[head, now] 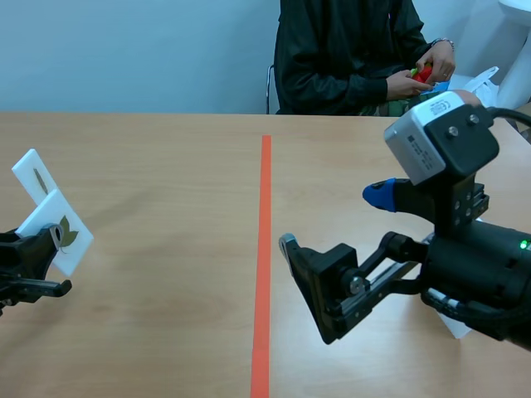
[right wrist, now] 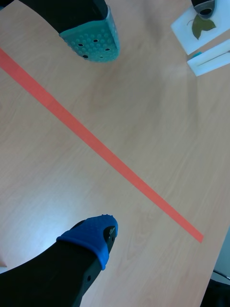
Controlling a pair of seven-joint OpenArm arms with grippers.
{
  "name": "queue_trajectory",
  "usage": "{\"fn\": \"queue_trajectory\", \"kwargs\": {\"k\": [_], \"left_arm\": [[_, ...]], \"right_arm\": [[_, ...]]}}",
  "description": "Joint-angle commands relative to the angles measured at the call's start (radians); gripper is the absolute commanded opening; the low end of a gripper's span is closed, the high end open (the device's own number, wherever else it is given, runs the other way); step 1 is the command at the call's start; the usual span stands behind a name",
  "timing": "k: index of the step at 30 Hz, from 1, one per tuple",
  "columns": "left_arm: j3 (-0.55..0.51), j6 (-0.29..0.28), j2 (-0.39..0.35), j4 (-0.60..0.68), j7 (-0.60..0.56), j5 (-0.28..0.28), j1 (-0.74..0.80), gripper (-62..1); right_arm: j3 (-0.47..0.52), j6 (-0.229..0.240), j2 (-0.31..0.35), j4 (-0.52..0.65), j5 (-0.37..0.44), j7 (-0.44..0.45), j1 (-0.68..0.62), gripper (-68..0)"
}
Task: Sort the leaf by its shape. The table is split by an orange tape line. A compound leaf with several leaflets goes to the left side, a simple leaf with one blade goes to the right side. Return to the home posture when a red brick is placed on the table.
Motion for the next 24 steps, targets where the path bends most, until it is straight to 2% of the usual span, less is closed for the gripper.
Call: {"fn": "queue_trajectory", "kwargs": {"k": [1,3,12,22,24], "left_arm": [[0.006,0.022,0.01,-0.033,-0.019,-0.007,-0.026,-56.9],[0.007,0.038,0.014,-0.083,-0.039,-0.007,-0.053,-56.9],[0.007,0.039,0.015,-0.287,-0.089,-0.007,-0.199,-56.9],[0.007,0.039,0.014,-0.428,-0.118,-0.007,-0.274,-56.6],[0.007,0.039,0.014,-0.44,-0.118,-0.007,-0.279,-54.1]], "right_arm": [[0.011,-0.003,0.002,0.0,0.004,0.011,0.019,0.4],[0.011,-0.003,0.002,0.0,0.004,0.011,0.02,0.4],[0.011,-0.003,0.002,0.0,0.004,0.011,0.02,0.4],[0.011,-0.003,0.002,0.0,0.004,0.011,0.02,0.4],[0.011,-0.003,0.002,0.0,0.004,0.011,0.019,0.4]]}}
